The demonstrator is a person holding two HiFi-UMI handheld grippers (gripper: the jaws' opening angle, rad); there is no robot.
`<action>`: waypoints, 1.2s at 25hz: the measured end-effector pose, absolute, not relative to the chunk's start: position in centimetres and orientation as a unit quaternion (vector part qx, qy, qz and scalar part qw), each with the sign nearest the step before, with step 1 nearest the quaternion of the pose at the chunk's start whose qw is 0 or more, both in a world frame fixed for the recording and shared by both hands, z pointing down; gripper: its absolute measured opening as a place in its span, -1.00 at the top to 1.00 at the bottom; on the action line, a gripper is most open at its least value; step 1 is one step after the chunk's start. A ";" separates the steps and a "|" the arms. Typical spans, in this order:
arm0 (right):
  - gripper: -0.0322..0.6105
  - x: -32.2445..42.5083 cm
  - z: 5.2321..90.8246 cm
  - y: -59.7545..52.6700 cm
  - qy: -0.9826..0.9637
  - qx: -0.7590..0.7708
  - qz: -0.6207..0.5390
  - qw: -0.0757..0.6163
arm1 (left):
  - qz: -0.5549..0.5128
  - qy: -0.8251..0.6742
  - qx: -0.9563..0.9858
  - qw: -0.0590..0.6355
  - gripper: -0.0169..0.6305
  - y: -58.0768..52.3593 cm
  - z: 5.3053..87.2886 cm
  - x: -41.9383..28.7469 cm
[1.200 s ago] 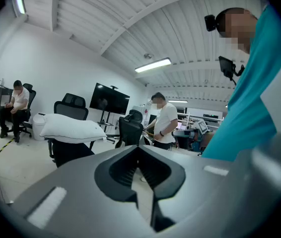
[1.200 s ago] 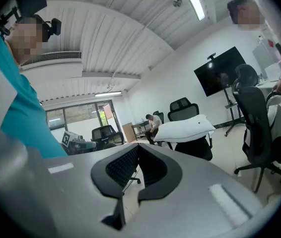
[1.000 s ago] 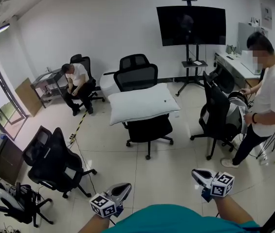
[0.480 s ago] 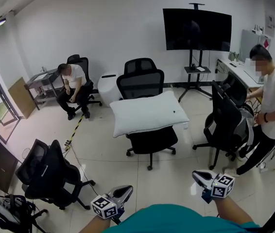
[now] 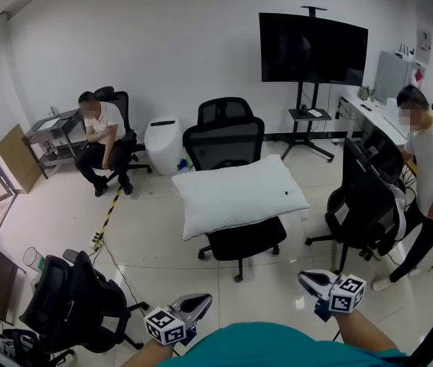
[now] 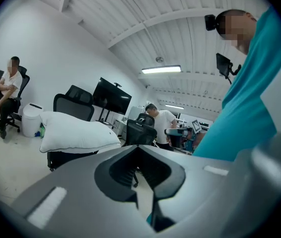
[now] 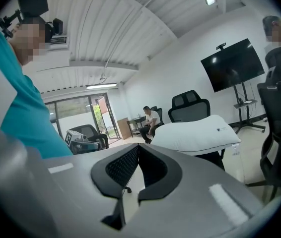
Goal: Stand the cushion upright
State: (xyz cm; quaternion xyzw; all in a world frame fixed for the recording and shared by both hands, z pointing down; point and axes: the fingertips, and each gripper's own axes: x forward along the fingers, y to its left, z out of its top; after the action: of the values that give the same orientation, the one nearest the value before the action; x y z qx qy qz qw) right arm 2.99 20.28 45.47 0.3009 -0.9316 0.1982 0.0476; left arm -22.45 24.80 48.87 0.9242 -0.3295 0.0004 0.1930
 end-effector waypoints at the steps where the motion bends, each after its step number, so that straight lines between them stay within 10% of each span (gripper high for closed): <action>1: 0.89 3.1 45.8 19.1 -0.930 0.301 0.204 0.048 | -0.001 -0.333 0.922 0.195 0.91 23.7 48.9 -22.7; 20: 0.30 7.4 50.4 -14.9 -0.934 0.265 0.206 0.122 | -0.007 -0.476 0.843 0.251 0.63 -2.4 48.5 -25.8; 30: -0.30 10.1 57.0 -27.0 -0.843 0.410 0.263 0.225 | 0.054 -0.422 0.831 0.357 -0.32 -15.3 57.2 -34.1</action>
State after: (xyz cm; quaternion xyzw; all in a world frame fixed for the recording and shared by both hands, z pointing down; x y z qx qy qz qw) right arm 10.08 -27.01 56.98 0.4105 -0.8435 0.2633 0.2252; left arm -34.07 -15.25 57.24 0.8314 -0.4224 0.0541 0.3571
